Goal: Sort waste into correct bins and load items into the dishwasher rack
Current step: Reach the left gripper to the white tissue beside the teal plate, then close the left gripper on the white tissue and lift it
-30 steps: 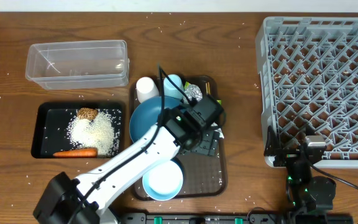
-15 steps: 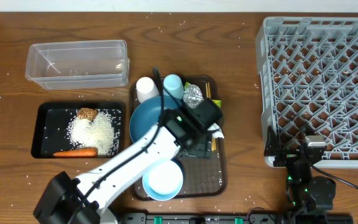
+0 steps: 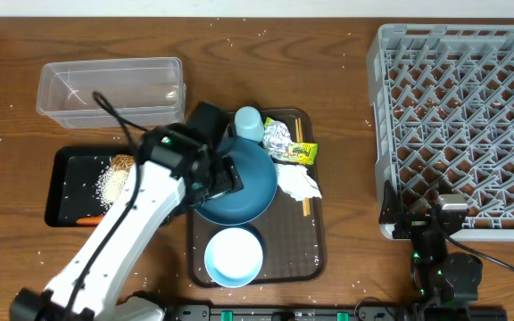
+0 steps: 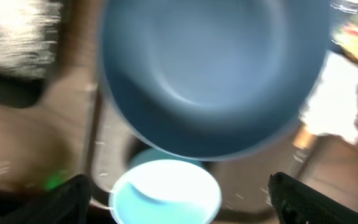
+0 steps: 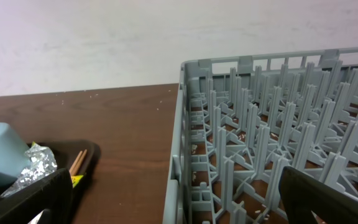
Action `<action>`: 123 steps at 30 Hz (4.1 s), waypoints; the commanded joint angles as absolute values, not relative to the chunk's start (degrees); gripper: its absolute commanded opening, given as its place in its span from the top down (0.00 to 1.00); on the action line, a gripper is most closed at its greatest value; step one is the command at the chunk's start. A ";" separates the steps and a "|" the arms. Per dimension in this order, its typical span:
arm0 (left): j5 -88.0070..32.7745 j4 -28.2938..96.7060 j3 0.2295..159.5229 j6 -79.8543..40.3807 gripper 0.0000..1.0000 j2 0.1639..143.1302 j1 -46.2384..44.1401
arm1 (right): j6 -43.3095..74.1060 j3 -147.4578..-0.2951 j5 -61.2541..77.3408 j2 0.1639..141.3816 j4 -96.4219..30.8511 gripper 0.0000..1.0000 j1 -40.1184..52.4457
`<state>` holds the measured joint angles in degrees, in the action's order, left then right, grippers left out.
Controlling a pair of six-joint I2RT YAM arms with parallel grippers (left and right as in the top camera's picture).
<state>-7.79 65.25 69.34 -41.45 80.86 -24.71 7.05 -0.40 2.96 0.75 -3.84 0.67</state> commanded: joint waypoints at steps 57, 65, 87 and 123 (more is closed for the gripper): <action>1.67 27.51 68.79 -86.26 0.30 108.29 -50.35 | 6.76 -0.32 3.01 0.91 -4.05 0.01 1.04; 2.17 27.77 68.79 -86.26 0.49 108.36 -50.35 | 6.76 -0.32 3.01 0.91 -4.05 0.01 1.04; -2.17 28.18 69.60 -81.45 0.94 106.41 -50.57 | 6.76 -0.32 3.01 0.91 -4.05 0.01 1.06; 0.91 29.23 69.54 -81.76 0.34 106.78 -50.59 | 6.76 -0.32 3.01 0.91 -4.08 0.01 1.04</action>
